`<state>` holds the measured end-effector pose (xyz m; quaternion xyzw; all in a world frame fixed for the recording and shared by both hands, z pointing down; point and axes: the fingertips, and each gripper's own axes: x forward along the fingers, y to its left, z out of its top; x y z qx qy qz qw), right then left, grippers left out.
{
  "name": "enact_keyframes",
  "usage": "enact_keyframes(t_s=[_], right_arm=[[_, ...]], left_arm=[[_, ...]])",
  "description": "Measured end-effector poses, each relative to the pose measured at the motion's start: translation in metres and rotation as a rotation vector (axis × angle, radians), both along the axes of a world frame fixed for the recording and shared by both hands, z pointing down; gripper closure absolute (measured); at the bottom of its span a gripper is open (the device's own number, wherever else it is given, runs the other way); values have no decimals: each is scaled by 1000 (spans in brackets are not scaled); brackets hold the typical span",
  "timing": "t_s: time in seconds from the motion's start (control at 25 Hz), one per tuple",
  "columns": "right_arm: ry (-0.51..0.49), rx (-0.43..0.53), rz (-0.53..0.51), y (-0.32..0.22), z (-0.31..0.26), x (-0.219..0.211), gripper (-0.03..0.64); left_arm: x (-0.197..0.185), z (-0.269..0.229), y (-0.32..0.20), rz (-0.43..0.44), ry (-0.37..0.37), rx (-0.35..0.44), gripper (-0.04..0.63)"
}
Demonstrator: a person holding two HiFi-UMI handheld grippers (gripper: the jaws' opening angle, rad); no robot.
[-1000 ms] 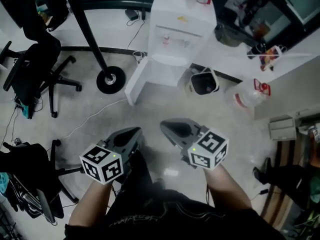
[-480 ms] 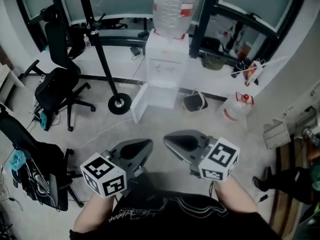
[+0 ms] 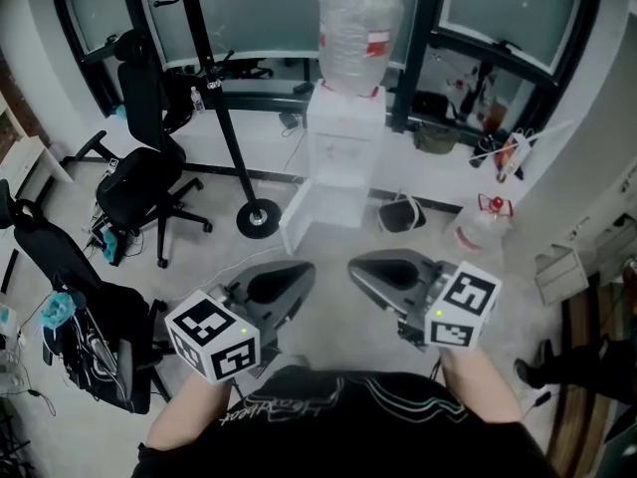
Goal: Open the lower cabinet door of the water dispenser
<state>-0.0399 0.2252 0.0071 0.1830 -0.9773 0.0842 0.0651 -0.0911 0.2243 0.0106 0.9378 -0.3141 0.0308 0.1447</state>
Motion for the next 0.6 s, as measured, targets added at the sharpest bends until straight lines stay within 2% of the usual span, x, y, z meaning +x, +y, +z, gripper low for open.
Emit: enact_keyframes(t_s=[0.36,0.6], right_arm=[[4,39,27,17,-12,2,604],[1,66,40,22,-21,14,604]], left_arm=[[9,-24,14,25,-28,84,595],[19,-33,19,33,-25,105,595]])
